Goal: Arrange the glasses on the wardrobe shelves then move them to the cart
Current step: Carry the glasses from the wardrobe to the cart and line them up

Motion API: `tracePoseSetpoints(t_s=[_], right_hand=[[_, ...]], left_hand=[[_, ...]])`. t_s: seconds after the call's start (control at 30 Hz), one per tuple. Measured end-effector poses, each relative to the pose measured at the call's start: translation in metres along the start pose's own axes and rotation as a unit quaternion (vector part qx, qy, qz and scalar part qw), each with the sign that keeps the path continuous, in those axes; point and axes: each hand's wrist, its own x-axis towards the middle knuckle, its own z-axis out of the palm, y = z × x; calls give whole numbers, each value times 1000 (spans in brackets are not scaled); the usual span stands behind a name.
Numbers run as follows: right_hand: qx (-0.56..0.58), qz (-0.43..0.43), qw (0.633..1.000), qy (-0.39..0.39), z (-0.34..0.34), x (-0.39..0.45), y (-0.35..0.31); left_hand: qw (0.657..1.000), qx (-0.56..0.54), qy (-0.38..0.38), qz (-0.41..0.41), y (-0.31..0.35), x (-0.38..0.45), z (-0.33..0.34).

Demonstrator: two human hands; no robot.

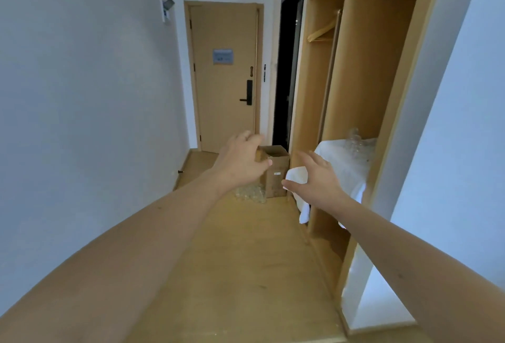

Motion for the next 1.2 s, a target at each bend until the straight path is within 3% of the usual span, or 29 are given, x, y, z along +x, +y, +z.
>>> tracePoseSetpoints(t_s=[0.3,0.73,1.2], right_hand=[[-18,80,996,17,25,55,71],[-22,149,988,37,54,198,188],[-42,217,975,34,73,301,253]], left_hand=[[997,-25,-55,49,-6,78,72],[992,-35,-85,82,-6,258,182],[980,-62,-129,135,-30,399,272]])
